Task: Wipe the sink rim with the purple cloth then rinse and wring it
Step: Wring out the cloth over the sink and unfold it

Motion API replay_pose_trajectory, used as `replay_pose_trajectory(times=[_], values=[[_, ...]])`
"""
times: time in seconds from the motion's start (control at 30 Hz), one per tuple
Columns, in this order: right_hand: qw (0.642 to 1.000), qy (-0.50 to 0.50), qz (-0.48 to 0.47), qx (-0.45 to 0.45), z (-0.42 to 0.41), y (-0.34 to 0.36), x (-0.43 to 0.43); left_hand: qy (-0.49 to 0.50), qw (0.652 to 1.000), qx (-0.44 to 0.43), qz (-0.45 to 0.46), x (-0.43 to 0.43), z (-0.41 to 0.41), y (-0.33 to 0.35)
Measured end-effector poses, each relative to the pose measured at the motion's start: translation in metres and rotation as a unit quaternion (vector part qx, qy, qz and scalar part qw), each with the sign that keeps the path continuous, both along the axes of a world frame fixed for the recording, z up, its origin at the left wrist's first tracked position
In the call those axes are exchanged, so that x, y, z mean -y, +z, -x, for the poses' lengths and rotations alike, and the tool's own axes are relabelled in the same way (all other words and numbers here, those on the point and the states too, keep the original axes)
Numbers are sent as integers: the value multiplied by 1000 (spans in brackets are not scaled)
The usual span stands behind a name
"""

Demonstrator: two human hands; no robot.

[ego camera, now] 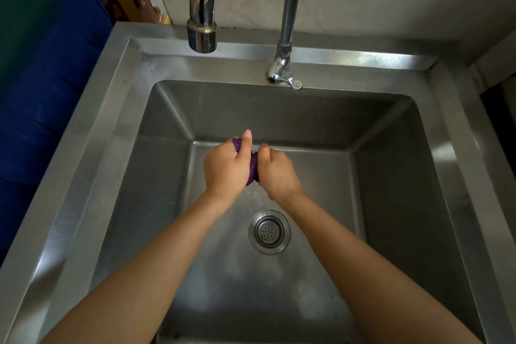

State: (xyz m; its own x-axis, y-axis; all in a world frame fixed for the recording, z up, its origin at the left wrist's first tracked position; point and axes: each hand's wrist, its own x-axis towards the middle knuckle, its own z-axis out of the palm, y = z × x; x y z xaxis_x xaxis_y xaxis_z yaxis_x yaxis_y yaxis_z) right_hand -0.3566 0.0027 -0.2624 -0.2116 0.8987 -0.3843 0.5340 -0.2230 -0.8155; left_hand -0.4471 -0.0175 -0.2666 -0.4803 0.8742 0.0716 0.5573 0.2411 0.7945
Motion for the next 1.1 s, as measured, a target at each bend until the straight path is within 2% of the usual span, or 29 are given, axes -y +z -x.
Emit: replay_pose_trajectory(times=[0.13, 0.23, 0.27, 0.33, 0.37, 0.4, 0.43, 0.47, 0.5, 0.53, 0.57, 0.63, 0.7, 0.8, 0.9, 0.97, 1.03, 1.1], values=[[996, -34, 43, -64, 0, 3, -1, -40, 998, -21, -52, -2, 3, 2], [990, -53, 91, -96, -1, 3, 2, -64, 996, -44, -52, -4, 7, -2], [988, -54, 109, -98, -1, 1, 4, -67, 996, -42, -32, -5, 8, -4], [988, -41, 126, -80, -1, -8, 6, -66, 995, -16, 66, -13, 11, -16], [992, -31, 113, -55, -2, -14, 4, -60, 988, 34, 139, -15, 13, -20], [996, -19, 84, -22, -4, -18, 0, -51, 969, 129, 202, -16, 16, -22], [998, -12, 54, -5, -8, -20, -4, -44, 933, 257, 249, -15, 21, -21], [999, -4, 34, -11, -13, -20, -7, -45, 879, 384, 278, -12, 27, -20], [999, 6, 27, -35, -19, -17, -9, -54, 828, 482, 281, -7, 35, -21], [997, 21, 30, -70, -25, -14, -10, -62, 794, 538, 275, -3, 43, -22], [993, 41, 35, -105, -30, -11, -9, -67, 778, 565, 268, 3, 50, -22], [986, 88, 18, -142, -38, -3, -8, -90, 781, 556, 270, 9, 59, -19], [981, 116, -9, -158, -40, 3, -11, -140, 806, 500, 286, 10, 62, -11], [974, 86, -8, -209, -33, 16, -16, -223, 816, 446, 293, 10, 57, 4], [972, 26, 0, -233, -28, 22, -14, -193, 825, 482, 225, 12, 50, 11], [971, -23, 54, -234, -30, 21, -5, -160, 811, 538, 167, 15, 45, 13], [961, -15, 117, -251, -31, 19, 9, -141, 787, 585, 132, 17, 40, 16], [958, -7, 122, -260, -28, 16, 19, -127, 781, 599, 123, 19, 35, 16]])
